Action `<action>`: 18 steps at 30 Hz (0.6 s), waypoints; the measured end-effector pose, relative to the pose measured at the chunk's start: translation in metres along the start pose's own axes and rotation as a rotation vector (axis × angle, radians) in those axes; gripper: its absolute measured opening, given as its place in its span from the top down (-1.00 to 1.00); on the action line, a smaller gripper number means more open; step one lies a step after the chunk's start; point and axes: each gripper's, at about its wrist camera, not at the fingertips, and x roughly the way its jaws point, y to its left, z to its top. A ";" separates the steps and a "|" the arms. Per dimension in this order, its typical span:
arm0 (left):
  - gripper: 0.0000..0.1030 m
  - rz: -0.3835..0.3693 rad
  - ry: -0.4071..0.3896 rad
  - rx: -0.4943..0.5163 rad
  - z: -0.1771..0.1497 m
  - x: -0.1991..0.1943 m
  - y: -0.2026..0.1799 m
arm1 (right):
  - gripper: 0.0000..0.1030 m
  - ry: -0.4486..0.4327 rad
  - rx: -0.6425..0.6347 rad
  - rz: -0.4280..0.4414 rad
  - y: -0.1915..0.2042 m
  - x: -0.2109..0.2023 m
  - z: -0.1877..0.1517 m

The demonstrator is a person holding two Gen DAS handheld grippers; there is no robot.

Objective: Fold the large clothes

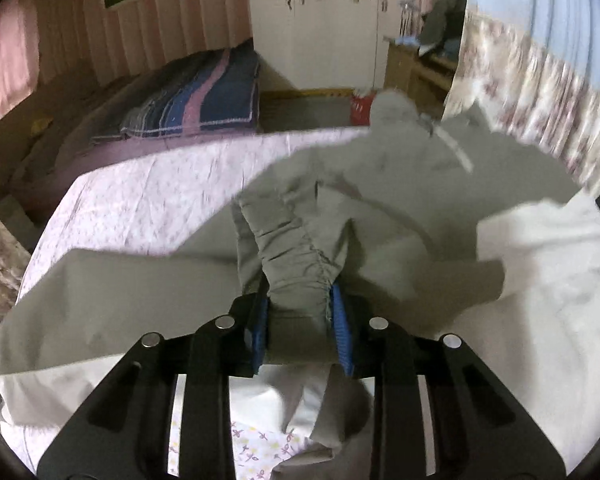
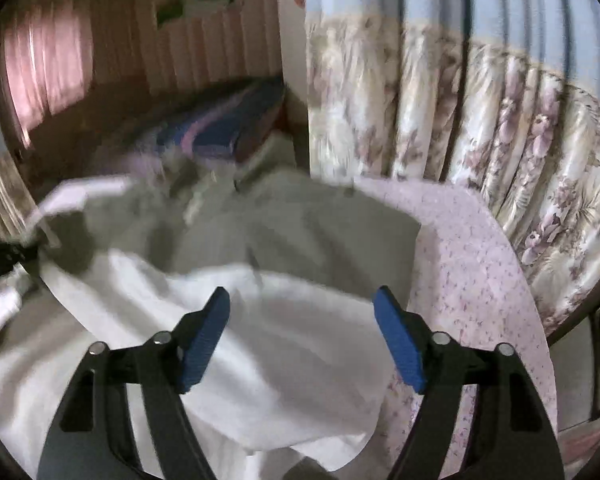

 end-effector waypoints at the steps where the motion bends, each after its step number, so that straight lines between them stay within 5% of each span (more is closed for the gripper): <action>1: 0.42 0.009 0.011 0.010 -0.002 0.004 -0.002 | 0.11 0.043 -0.026 -0.017 0.001 0.011 -0.004; 11: 0.27 0.044 0.022 0.105 -0.015 0.014 -0.010 | 0.21 0.100 -0.026 -0.085 -0.023 0.037 -0.014; 14: 0.20 -0.008 0.008 0.068 -0.007 -0.004 -0.003 | 0.20 0.054 0.004 -0.008 -0.017 0.009 -0.011; 16: -0.27 -0.042 -0.015 0.046 -0.002 -0.018 0.000 | 0.17 0.015 -0.006 0.043 -0.007 -0.009 -0.009; 18: -0.42 -0.074 -0.040 0.039 0.004 -0.029 -0.004 | 0.17 0.005 -0.032 0.086 0.007 -0.021 -0.010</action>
